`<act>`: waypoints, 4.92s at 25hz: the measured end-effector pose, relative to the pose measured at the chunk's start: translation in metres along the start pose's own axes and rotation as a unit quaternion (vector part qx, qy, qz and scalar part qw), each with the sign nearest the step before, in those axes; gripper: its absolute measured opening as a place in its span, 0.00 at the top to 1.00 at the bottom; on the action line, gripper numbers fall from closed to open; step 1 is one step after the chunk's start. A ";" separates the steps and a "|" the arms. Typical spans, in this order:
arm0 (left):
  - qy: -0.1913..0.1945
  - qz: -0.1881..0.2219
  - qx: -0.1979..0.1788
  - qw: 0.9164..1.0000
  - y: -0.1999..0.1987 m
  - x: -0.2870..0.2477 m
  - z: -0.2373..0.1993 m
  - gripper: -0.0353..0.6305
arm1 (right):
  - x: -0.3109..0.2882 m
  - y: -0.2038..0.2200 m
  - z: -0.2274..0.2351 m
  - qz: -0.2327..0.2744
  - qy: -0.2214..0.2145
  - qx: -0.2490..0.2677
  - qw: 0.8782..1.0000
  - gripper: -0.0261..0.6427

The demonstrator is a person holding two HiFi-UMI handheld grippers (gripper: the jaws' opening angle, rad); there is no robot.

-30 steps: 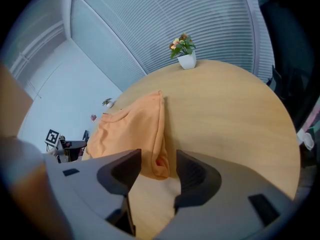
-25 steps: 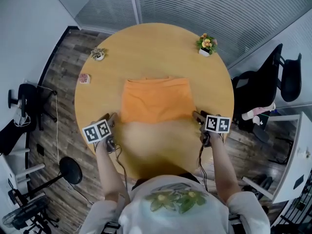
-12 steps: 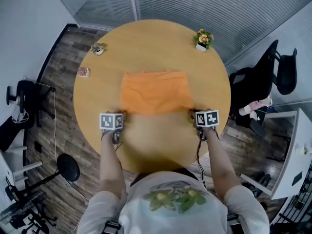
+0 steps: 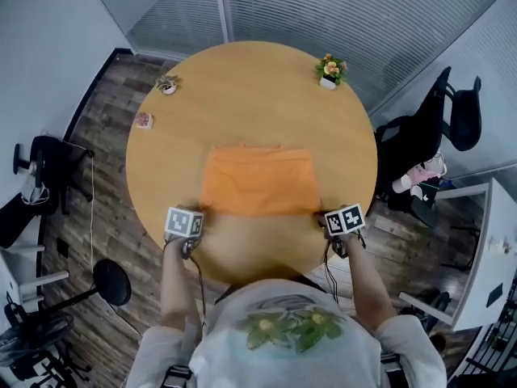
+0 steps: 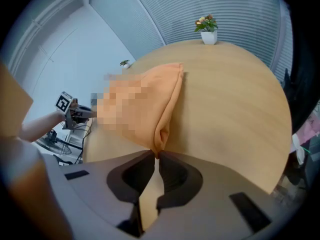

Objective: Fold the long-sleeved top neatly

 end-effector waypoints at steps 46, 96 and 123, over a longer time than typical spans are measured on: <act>0.179 0.046 0.385 0.904 0.038 -0.068 0.293 0.57 | -0.027 -0.070 0.000 -0.026 -0.065 0.159 0.985 0.63; 0.183 0.011 0.406 0.896 0.058 -0.044 0.284 0.87 | -0.034 -0.059 -0.028 -0.016 -0.103 0.205 0.973 0.68; 0.294 0.060 0.379 0.875 0.022 0.046 0.234 0.87 | 0.025 -0.093 -0.085 0.062 -0.135 0.091 0.985 0.89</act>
Point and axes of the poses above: the fingertips, and each gripper's own axes: x backward along the fingers, z to its right, y out of its underside, the point moved 2 cm from there along x, backward along the fingers
